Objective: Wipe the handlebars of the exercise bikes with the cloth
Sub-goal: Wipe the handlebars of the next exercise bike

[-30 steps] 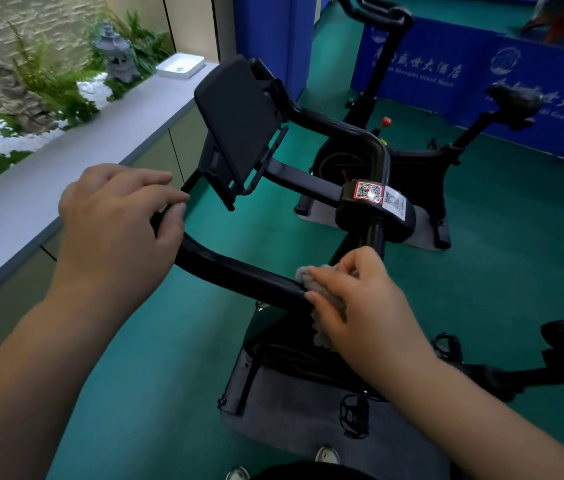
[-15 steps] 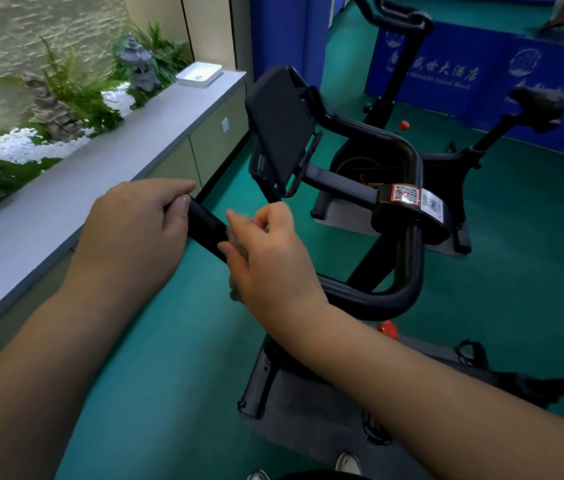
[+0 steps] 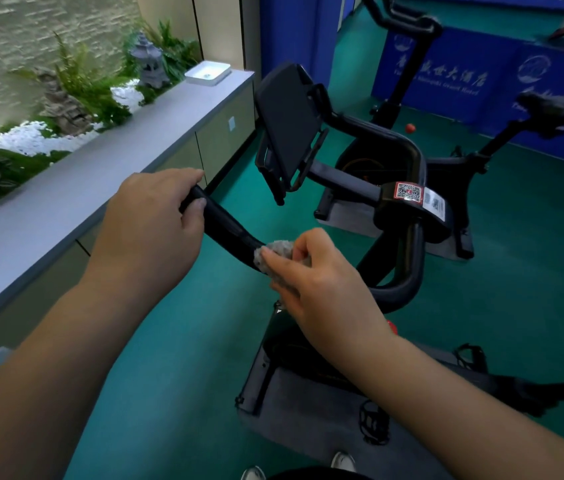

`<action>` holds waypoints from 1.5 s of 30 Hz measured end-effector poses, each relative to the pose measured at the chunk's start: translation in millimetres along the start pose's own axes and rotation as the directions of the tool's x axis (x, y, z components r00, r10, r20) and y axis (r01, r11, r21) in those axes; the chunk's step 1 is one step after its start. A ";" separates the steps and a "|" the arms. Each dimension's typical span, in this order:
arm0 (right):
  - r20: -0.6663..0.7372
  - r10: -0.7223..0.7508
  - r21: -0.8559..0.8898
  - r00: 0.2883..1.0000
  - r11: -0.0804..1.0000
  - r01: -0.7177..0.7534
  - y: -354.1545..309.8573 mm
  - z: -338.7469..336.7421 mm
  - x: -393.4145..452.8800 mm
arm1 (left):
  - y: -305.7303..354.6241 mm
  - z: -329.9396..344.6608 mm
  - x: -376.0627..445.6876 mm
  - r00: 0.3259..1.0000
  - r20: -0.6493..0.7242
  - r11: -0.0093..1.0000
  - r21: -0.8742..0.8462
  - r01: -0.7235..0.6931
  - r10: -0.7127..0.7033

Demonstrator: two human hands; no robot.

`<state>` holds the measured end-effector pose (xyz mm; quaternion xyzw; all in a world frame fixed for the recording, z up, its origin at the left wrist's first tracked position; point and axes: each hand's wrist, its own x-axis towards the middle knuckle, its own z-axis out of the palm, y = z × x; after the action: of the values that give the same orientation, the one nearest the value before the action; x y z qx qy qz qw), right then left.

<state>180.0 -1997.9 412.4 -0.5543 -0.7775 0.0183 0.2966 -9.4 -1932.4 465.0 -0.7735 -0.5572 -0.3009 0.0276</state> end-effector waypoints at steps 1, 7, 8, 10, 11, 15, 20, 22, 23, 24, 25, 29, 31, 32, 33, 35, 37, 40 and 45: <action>-0.005 -0.008 0.004 1.000 1.000 0.008 2.0 -0.8 -5.1 | -1.3 3.1 -1.6 1.000 0.006 1.000 0.015 0.001 -0.001; -0.004 -0.130 0.097 0.992 0.987 0.130 15.7 -8.1 -21.4 | 0.7 11.5 -20.8 1.000 0.025 0.993 0.119 0.014 -0.017; -0.004 -0.158 0.122 0.987 0.980 0.157 18.8 -8.9 -23.2 | 5.7 10.3 -26.5 0.999 0.009 0.991 0.131 0.035 -0.036; 0.005 -0.206 0.168 0.978 0.965 0.203 23.8 -10.8 -25.5 | 16.8 8.4 -38.1 0.998 -0.023 0.987 0.150 0.064 -0.061; 0.015 -0.237 0.189 0.971 0.955 0.230 26.6 -12.3 -26.6 | 22.5 8.6 -45.5 0.996 -0.032 0.984 0.160 0.083 -0.079; 0.048 -0.350 0.270 0.936 0.906 0.325 39.6 -15.8 -29.2 | 45.8 12.5 -85.2 0.985 -0.023 0.960 0.224 0.171 -0.170; 0.118 -0.479 0.419 0.870 0.818 0.394 43.3 -4.0 -43.7 | 77.2 21.6 -160.1 0.919 -0.039 0.860 0.338 0.382 -0.392; 0.136 -0.510 0.465 0.849 0.790 0.400 39.6 6.8 -51.5 | 85.0 21.7 -195.4 0.872 -0.057 0.795 0.385 0.468 -0.486; 0.157 -0.521 0.483 0.839 0.782 0.395 36.1 13.0 -55.1 | 89.3 20.4 -214.1 0.846 -0.063 0.760 0.408 0.506 -0.529; 0.178 -0.534 0.498 0.826 0.773 0.393 31.5 19.7 -58.8 | 94.0 18.0 -233.1 0.816 -0.067 0.722 0.428 0.544 -0.575; 0.195 -0.550 0.512 0.812 0.764 0.394 25.6 26.7 -62.6 | 98.8 15.7 -252.5 0.782 -0.072 0.681 0.445 0.581 -0.620; 0.314 -0.611 0.553 0.726 0.740 0.384 -12.5 44.5 -80.5 | 120.9 -0.4 -323.3 0.640 -0.100 0.523 0.488 0.699 -0.762; 0.342 -0.652 0.573 0.676 0.715 0.401 -35.9 47.8 -91.7 | 132.9 -10.5 -353.3 0.579 -0.136 0.448 0.501 0.740 -0.804; 0.339 -0.673 0.590 0.657 0.696 0.409 -47.9 48.3 -99.1 | 138.9 -15.9 -367.1 0.556 -0.158 0.417 0.504 0.756 -0.816; 0.330 -0.693 0.610 0.640 0.674 0.416 -60.1 48.0 -107.4 | 145.0 -21.5 -380.3 0.534 -0.179 0.389 0.504 0.771 -0.826; 0.305 -0.737 0.658 0.604 0.621 0.426 -84.4 46.6 -126.4 | 156.2 -33.4 -405.8 0.489 -0.221 0.329 0.507 0.797 -0.844; 0.283 -0.773 0.700 0.568 0.571 0.428 -108.3 44.8 -146.2 | 166.4 -46.8 -429.6 0.443 -0.263 0.269 0.504 0.821 -0.857; 0.267 -0.809 0.734 0.524 0.523 0.434 -142.9 41.1 -177.6 | 184.9 -66.9 -465.4 0.373 -0.324 0.185 0.487 0.854 -0.869; 0.236 -0.871 0.802 0.431 0.425 0.420 -193.3 30.8 -237.5 | 220.9 -98.6 -527.0 0.272 -0.413 0.062 0.454 0.889 -0.869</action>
<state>50.4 -2270.3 351.4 -0.0001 -0.9264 0.3383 0.1656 37.4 -2498.6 348.7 -0.2142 -0.9696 -0.0669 0.0979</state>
